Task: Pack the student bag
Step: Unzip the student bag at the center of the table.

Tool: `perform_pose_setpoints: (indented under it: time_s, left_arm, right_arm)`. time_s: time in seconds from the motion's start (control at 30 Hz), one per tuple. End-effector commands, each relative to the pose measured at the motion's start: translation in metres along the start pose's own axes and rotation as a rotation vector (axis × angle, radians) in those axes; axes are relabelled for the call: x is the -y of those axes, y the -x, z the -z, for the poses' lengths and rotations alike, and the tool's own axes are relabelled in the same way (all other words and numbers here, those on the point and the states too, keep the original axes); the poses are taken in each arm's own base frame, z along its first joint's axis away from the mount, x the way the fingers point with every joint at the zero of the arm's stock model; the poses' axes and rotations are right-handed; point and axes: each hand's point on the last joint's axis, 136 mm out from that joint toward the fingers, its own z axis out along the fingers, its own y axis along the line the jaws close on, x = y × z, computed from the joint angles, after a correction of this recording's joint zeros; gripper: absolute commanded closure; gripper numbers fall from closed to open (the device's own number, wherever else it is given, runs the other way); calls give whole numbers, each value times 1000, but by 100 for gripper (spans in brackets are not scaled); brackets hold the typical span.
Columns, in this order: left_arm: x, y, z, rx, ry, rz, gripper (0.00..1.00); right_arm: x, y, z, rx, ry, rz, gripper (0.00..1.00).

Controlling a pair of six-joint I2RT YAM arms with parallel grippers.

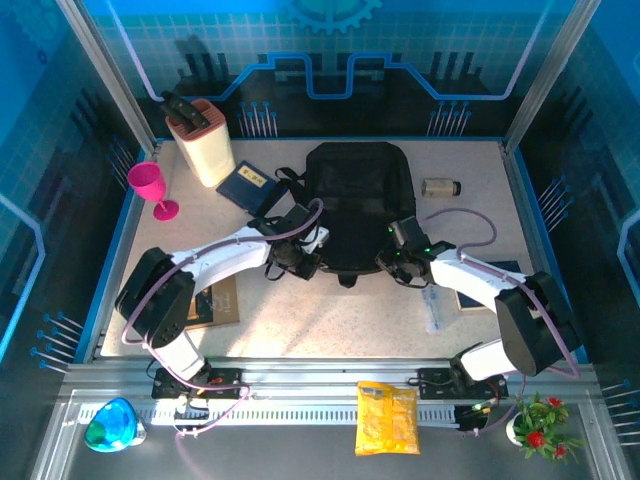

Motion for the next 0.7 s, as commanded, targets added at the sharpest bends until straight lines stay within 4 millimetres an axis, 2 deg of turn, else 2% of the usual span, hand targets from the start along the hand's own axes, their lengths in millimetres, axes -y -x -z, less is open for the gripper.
perform_pose_setpoints:
  time_s: [0.0, 0.13, 0.23, 0.33, 0.53, 0.67]
  left_arm:
    - [-15, -10, -10, -78, 54, 4, 100]
    - [-3, 4, -20, -73, -5, -3, 100]
    - [9, 15, -24, -67, -50, -13, 100]
    - [23, 26, -19, -48, -83, -30, 100]
    - [63, 45, 8, 9, -134, -113, 100]
    - [82, 54, 25, 51, -168, -145, 100]
  right_arm:
    - [34, 27, 2, 52, -70, 70, 84]
    - [32, 48, 1, 39, -53, 123, 84]
    - [25, 52, -1, 12, -31, 131, 82]
    - [23, 47, 4, -11, -24, 89, 77]
    - [26, 22, 33, -20, -22, -83, 46]
    - [16, 4, 47, -10, 12, -156, 34]
